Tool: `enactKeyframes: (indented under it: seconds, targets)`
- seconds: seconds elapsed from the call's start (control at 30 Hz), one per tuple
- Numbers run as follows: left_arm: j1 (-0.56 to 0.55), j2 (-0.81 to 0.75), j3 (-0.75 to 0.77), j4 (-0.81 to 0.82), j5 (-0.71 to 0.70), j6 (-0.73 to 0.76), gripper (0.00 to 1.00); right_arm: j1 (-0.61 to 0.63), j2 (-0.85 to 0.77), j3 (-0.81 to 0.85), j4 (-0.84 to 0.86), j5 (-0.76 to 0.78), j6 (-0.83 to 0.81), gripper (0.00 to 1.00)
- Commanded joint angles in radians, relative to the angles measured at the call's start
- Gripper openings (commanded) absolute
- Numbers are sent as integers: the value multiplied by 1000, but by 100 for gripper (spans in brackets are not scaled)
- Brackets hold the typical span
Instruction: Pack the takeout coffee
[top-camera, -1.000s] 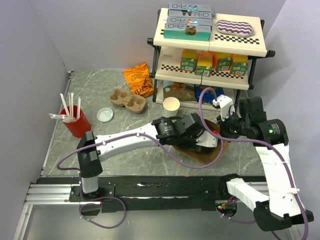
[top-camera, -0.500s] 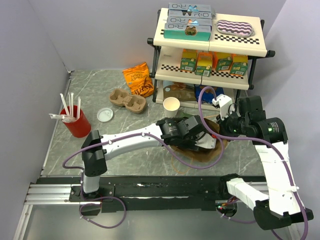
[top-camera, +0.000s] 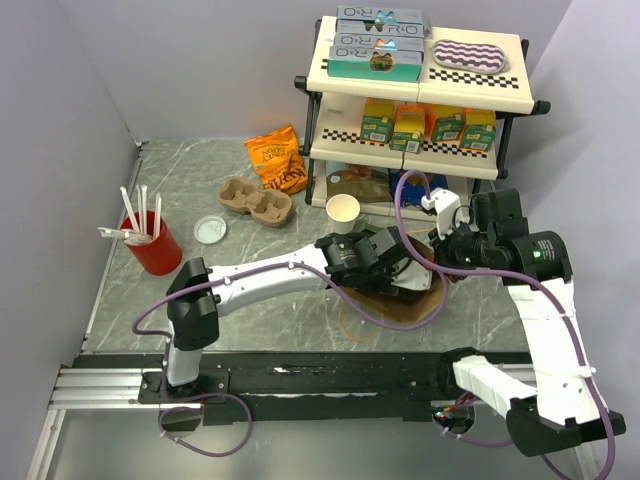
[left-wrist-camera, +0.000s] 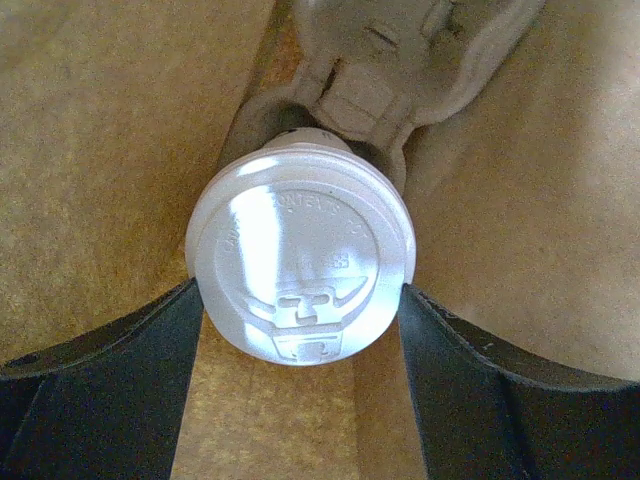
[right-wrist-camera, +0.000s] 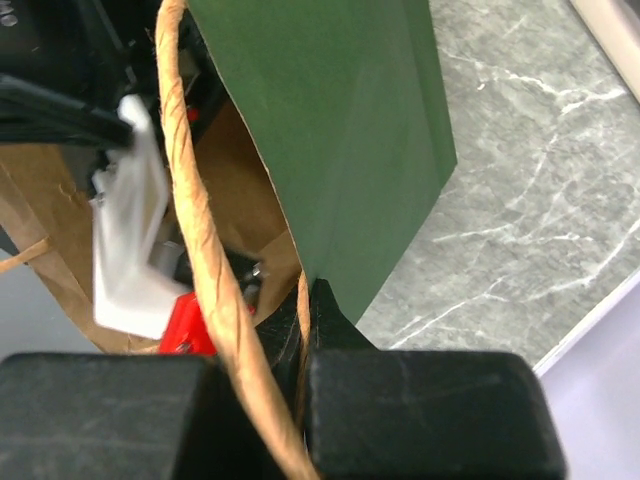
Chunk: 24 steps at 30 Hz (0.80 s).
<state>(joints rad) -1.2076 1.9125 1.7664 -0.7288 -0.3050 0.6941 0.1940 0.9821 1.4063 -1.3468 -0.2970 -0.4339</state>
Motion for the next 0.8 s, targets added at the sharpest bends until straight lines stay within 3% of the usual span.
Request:
enactKeyframes:
  seconds: [0.0, 0.77]
  targets:
    - [28, 5, -25, 91, -26, -27, 1, 1, 13, 28, -38, -31, 26, 0]
    - [111, 123, 7, 213, 7, -67, 1, 2, 67, 39, -20, 82, 9, 0]
